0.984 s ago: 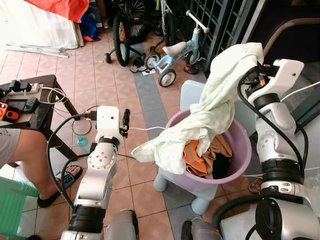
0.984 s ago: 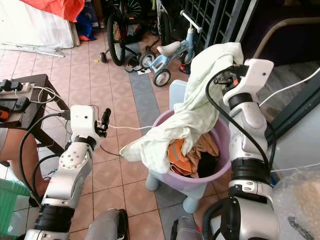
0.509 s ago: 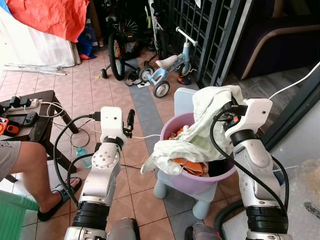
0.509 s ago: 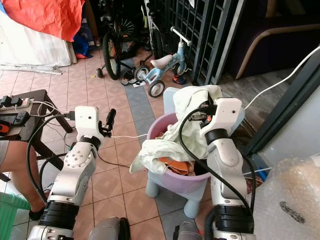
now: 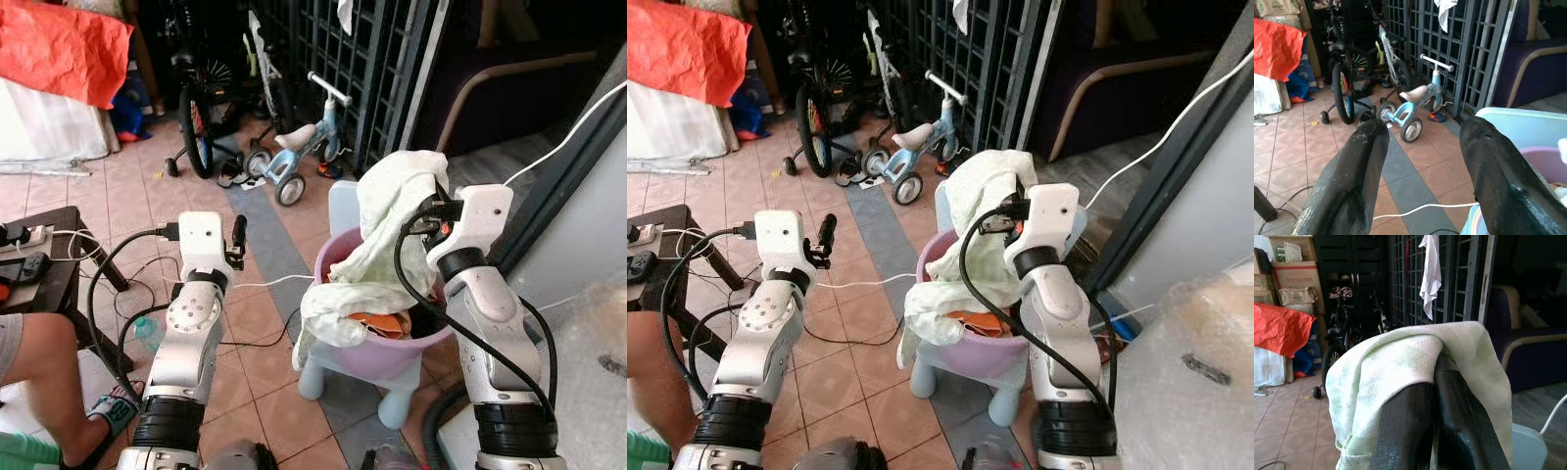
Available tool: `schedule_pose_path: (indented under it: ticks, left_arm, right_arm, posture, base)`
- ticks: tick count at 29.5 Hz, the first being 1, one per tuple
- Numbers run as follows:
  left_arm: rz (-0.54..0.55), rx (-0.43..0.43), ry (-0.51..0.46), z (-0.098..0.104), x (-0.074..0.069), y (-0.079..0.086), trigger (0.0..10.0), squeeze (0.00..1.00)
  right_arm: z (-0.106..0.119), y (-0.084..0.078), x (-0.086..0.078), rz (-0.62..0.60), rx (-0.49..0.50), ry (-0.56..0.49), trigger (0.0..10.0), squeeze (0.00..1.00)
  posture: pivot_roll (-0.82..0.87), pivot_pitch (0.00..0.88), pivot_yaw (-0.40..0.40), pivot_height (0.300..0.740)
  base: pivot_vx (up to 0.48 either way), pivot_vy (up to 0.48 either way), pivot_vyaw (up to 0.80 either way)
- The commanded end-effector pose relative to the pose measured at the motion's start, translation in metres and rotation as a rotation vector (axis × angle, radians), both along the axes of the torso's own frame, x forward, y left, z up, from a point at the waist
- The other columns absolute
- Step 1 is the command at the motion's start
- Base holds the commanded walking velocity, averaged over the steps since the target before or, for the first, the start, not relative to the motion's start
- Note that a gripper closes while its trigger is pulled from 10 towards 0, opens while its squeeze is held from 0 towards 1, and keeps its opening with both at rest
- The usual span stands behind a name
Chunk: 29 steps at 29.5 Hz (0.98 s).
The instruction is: Clothes washing
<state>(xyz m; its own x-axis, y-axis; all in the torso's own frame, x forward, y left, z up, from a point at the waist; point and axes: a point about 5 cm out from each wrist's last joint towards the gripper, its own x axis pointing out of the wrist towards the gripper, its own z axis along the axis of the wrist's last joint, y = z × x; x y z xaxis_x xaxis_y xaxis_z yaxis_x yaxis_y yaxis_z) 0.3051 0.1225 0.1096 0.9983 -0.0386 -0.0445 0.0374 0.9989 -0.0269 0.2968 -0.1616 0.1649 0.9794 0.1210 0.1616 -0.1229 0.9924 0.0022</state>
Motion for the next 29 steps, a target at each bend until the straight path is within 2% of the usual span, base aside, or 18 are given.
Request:
schedule_pose_path:
  ticks: [1,6,12,16,20,21,22,23,24,29]
  left_arm:
    - [-0.005,0.015,-0.015,0.004,0.003,0.003,10.0,0.00]
    - [-0.020,-0.047,-0.039,0.008,0.004,0.003,10.0,0.00]
    - [-0.033,-0.064,-0.054,0.014,0.006,0.001,10.0,0.00]
    - [-0.036,-0.079,-0.092,0.024,0.005,-0.002,10.0,0.00]
    - [-0.045,-0.087,-0.082,0.019,0.000,-0.005,10.0,0.00]
    - [-0.045,-0.087,-0.082,0.019,0.000,-0.005,10.0,0.00]
    - [-0.043,-0.089,-0.079,0.021,-0.001,-0.005,10.0,0.00]
    - [-0.043,-0.089,-0.079,0.021,-0.001,-0.005,10.0,0.00]
    - [-0.056,-0.092,-0.074,0.020,-0.002,-0.006,10.0,0.00]
    - [-0.067,-0.091,-0.060,0.017,0.000,-0.006,10.0,0.00]
  right_arm:
    - [0.009,0.001,-0.001,-0.009,0.003,-0.033,10.0,0.00]
    - [0.010,0.002,-0.002,-0.007,0.006,-0.029,10.0,0.00]
    - [0.021,-0.002,0.002,-0.047,-0.042,-0.075,10.0,0.00]
    - [0.048,-0.016,0.009,-0.165,-0.131,-0.183,10.0,0.00]
    - [0.072,-0.032,0.016,-0.261,-0.157,-0.256,10.0,0.00]
    - [0.072,-0.032,0.016,-0.261,-0.157,-0.256,10.0,0.00]
    - [0.086,-0.044,0.019,-0.335,-0.174,-0.294,10.0,0.00]
    - [0.086,-0.044,0.019,-0.335,-0.174,-0.294,10.0,0.00]
    - [0.098,-0.057,0.023,-0.405,-0.177,-0.321,10.0,0.00]
    - [0.107,-0.072,0.029,-0.474,-0.166,-0.325,10.0,0.00]
  posture:
    - [-0.07,0.000,0.020,0.740]
    - [-0.07,0.000,0.016,0.740]
    - [-0.08,0.000,0.014,0.740]
    - [-0.07,0.007,0.003,0.740]
    - [-0.07,0.031,0.000,0.740]
    - [-0.07,0.031,0.000,0.740]
    - [-0.07,0.011,0.004,0.740]
    - [-0.07,0.011,0.004,0.740]
    - [-0.08,0.028,0.012,0.740]
    - [-0.08,0.019,0.014,0.740]
  base:
    - [0.000,0.000,-0.63]
    - [0.000,0.000,-0.70]
    - [0.000,0.000,-0.80]
    - [0.000,0.000,-0.80]
    - [0.000,0.000,-0.80]
    - [0.000,0.000,-0.80]
    - [0.000,0.000,-0.80]
    - [0.000,0.000,-0.80]
    - [0.000,0.000,-0.80]
    - [0.000,0.000,-0.80]
